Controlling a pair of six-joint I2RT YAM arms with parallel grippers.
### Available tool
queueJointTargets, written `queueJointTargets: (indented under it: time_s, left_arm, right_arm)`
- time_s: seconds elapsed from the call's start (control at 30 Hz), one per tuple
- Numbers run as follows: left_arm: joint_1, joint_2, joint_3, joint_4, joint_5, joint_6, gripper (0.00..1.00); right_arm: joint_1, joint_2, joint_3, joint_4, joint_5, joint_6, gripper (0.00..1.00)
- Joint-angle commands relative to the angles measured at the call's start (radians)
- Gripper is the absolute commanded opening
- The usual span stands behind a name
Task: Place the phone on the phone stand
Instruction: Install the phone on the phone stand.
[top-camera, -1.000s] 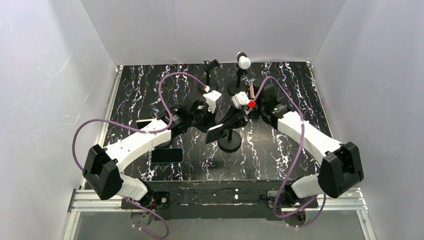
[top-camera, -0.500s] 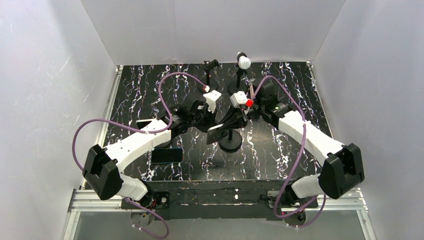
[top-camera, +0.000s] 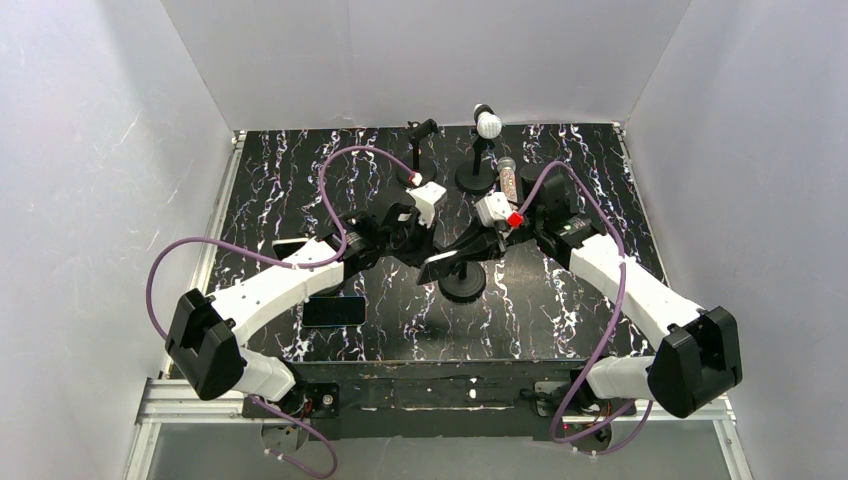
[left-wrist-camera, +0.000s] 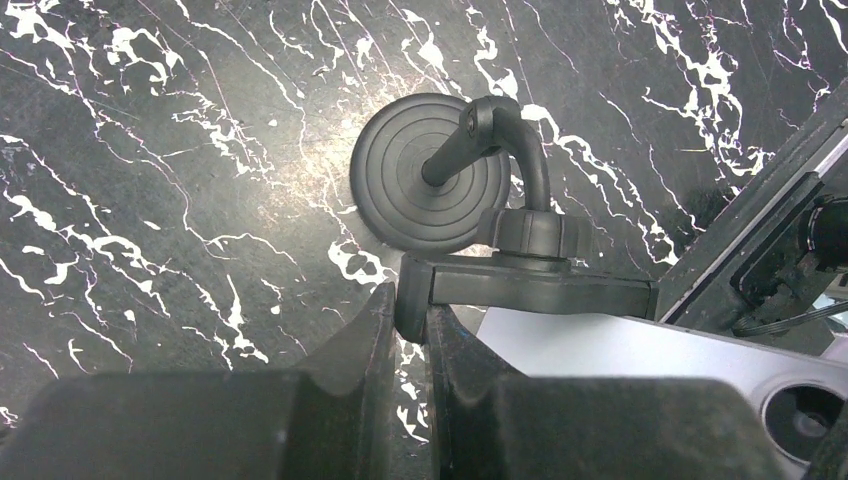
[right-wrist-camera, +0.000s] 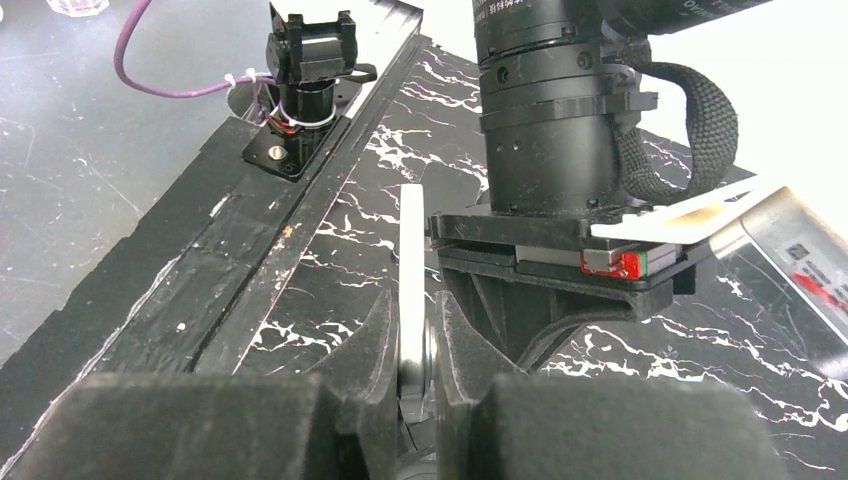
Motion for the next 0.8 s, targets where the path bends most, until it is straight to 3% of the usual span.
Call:
queueJointTargets:
  time_s: [0.0,0.4,0.77]
  left_arm:
    - [0.011,-0.042,0.004,-0.024,-0.059,0.025,0.00]
    - [0.019,-0.026,0.026,-0.054,-0.095,0.057,0.00]
    - [0.019,-0.021,0.064,-0.102,-0.134,0.080,0.00]
  right_arm:
    - [-0.049,-0.023,0.027,-0.083,-0.063,-0.068,0.01]
    - [-0.062,-0.011,0.060,-0.155,0.081,-0.039,0.01]
    - [-0.045,-0.038,0.055,0.006,0.437,0.312,0.01]
